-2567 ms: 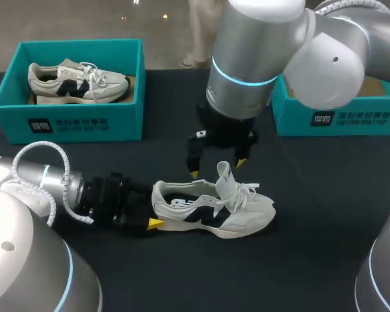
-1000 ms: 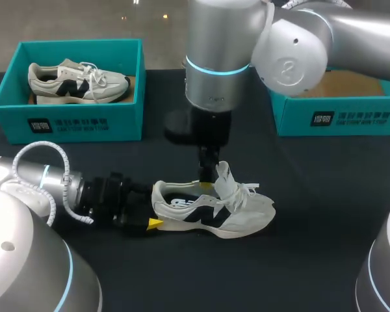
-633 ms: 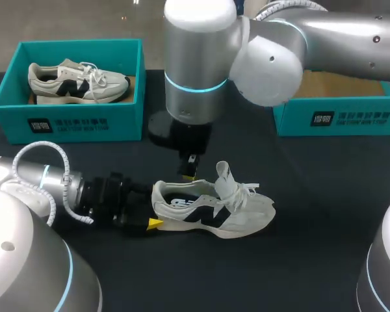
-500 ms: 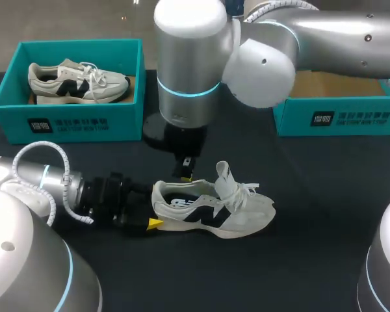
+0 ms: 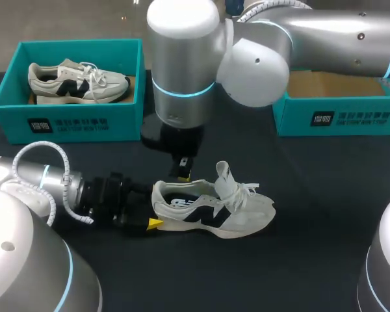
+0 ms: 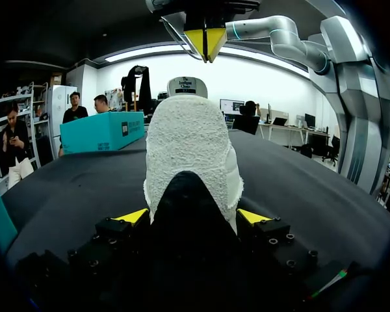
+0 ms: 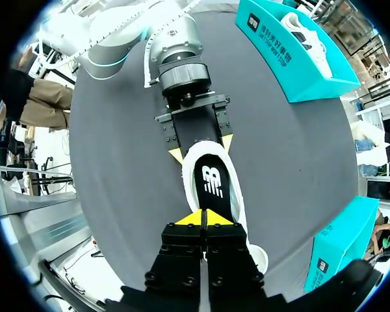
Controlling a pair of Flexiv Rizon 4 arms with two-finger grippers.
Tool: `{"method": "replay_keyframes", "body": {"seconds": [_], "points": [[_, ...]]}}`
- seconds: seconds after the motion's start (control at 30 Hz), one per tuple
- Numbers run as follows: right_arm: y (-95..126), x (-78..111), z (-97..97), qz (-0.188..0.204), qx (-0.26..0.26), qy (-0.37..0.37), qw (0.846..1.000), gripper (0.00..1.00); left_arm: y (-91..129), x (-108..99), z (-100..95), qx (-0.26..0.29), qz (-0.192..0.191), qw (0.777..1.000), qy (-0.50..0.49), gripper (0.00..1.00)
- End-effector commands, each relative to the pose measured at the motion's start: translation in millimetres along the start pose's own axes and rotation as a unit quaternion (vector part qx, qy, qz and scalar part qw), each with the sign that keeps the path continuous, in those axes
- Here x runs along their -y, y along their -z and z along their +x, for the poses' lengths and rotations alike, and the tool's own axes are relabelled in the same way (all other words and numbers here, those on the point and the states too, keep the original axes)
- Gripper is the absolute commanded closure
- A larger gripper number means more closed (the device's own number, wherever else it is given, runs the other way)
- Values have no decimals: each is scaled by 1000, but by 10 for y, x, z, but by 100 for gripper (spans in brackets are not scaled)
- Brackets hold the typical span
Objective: Take the shoe out of the shoebox, open the shoe tongue, remove and reinsert the insole, then place the shoe into the shoebox
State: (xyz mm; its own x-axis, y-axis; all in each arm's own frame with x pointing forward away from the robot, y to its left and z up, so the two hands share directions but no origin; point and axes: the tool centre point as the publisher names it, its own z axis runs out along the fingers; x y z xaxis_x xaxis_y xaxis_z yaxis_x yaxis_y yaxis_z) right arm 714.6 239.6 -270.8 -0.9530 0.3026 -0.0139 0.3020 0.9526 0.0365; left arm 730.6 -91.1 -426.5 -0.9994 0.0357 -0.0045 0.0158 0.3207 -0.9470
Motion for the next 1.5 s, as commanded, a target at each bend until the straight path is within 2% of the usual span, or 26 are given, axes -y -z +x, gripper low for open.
{"method": "replay_keyframes", "body": {"seconds": [0.03,0.37,0.5,0.87,1.1,1.5], "points": [[-9,-10,-2,1,0,0,1000,100,12,-4,9,0,-1,1000,0,100],[7,5,13,15,11,-20,1000,100,12,-4,9,0,-1,1000,0,100],[-48,15,13,16,13,-31,999,100,12,-4,9,0,-1,1000,0,100],[-336,57,-10,15,18,-45,999,100,12,-4,9,0,-1,1000,0,100],[-473,136,-100,23,23,-48,998,100,12,-4,9,0,-1,1000,0,100],[-830,256,-326,35,22,-62,997,100,12,-4,9,0,-1,1000,0,100]]}}
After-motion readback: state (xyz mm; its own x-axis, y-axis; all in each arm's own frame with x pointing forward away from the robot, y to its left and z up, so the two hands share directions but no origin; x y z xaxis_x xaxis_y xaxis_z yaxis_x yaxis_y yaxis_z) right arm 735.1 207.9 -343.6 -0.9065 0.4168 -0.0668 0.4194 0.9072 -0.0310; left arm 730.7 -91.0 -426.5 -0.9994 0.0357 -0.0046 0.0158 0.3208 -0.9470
